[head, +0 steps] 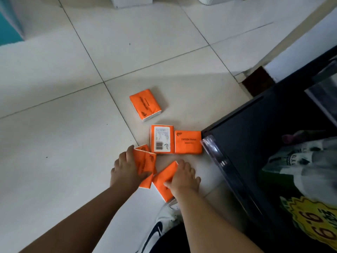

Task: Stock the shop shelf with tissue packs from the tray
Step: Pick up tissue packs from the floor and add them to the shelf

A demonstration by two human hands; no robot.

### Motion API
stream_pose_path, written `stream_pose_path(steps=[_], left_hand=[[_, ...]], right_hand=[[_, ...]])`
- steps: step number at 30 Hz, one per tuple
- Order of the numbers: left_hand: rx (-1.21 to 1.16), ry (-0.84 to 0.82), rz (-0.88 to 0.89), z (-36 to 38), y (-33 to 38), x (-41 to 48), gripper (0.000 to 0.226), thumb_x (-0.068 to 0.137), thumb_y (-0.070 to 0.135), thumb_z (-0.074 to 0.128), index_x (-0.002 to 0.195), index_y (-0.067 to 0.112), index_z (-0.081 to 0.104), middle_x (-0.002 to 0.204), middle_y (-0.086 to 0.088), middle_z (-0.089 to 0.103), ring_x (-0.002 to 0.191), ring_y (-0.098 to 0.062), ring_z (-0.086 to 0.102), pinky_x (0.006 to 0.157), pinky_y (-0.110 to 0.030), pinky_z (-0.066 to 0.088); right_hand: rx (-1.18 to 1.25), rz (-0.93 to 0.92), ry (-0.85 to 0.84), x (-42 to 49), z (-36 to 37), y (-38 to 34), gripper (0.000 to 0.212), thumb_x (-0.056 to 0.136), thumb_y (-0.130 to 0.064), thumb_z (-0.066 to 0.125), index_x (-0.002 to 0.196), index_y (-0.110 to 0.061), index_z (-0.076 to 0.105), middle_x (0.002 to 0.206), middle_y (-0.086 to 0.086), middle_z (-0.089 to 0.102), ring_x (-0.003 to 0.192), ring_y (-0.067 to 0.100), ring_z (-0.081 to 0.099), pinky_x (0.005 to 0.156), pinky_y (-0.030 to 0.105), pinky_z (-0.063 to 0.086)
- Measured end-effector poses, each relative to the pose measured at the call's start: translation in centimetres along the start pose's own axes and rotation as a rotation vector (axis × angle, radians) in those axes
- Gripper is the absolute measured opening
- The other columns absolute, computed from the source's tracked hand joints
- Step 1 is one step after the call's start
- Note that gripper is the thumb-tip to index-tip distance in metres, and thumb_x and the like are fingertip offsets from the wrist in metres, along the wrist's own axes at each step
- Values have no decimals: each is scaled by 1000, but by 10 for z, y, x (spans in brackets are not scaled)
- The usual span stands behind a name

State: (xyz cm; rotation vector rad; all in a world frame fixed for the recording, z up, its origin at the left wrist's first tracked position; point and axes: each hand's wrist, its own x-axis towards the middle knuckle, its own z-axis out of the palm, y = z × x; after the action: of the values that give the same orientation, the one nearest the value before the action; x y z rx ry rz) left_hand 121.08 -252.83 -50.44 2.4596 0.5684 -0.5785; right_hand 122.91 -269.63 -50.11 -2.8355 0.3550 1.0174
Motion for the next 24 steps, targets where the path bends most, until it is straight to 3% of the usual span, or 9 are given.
stream_pose_path(steps=[5,10,14,17,20,24], left_hand=[[18,42,-76,13,-1,0,113,63,61,78,148,17,18,143,-10,33,131,-36,37,101,-52,38],[-20,25,-127,14,-3,0,109,60,60,81,140,6,30,139,-14,32,129,-37,35,101,-51,39],[-69,9,-167,12,-2,-3,107,60,56,82,137,2,31,138,-16,30,130,-38,33,102,-52,38],[-141,0,-185,11,-4,-3,100,61,53,84,134,4,35,135,-16,36,127,-37,38,101,-52,40],[-259,-18,-211,9,-7,-5,84,66,50,82,126,9,39,124,-14,54,112,-36,54,87,-47,50],[-406,-58,-249,3,-6,-14,71,76,39,78,128,9,40,121,-13,58,103,-34,58,78,-42,52]], right_hand=[[15,96,-165,15,9,15,115,66,-56,80,151,-23,10,154,2,25,142,25,24,110,53,24],[-3,97,-184,16,10,13,100,62,-52,84,140,-26,28,145,4,36,137,26,28,110,50,22],[-4,114,-245,10,5,18,91,62,-56,82,135,-22,39,143,6,33,135,26,29,108,46,27],[149,98,-254,9,1,18,81,68,-44,83,132,-22,38,140,4,36,132,26,35,106,43,35],[383,39,-292,6,-13,19,57,77,-19,78,119,-18,39,127,4,52,119,25,52,99,40,46],[529,-22,-348,-4,-47,24,58,80,-6,73,126,-19,41,125,4,54,117,23,54,87,33,47]])
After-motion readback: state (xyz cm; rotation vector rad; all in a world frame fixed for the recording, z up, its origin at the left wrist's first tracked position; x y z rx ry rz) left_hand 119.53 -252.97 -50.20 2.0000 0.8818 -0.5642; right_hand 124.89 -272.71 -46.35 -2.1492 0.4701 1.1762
